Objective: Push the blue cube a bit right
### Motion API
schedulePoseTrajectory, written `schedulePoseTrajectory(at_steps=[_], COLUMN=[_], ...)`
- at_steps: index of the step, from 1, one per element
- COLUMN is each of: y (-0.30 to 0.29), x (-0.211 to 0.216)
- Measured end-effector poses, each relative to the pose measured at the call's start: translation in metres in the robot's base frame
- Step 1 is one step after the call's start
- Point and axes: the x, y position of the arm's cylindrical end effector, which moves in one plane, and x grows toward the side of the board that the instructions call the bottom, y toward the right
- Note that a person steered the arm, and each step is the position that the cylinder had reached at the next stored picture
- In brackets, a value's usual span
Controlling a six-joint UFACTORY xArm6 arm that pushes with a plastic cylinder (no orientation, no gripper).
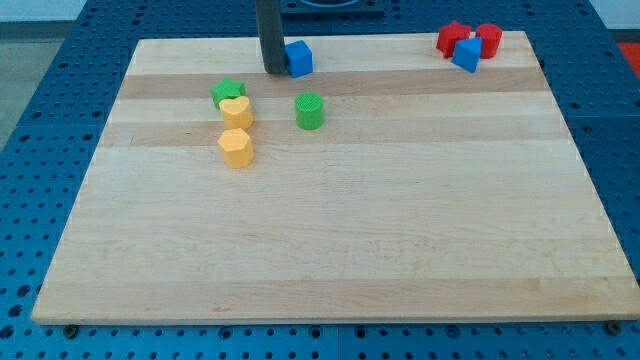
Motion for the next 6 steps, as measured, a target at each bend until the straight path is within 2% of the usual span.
schedulePoseTrajectory(at_steps=[2,3,6], y=[-0.033,-0.032,0.095], x=[0.000,-0.021,-0.021])
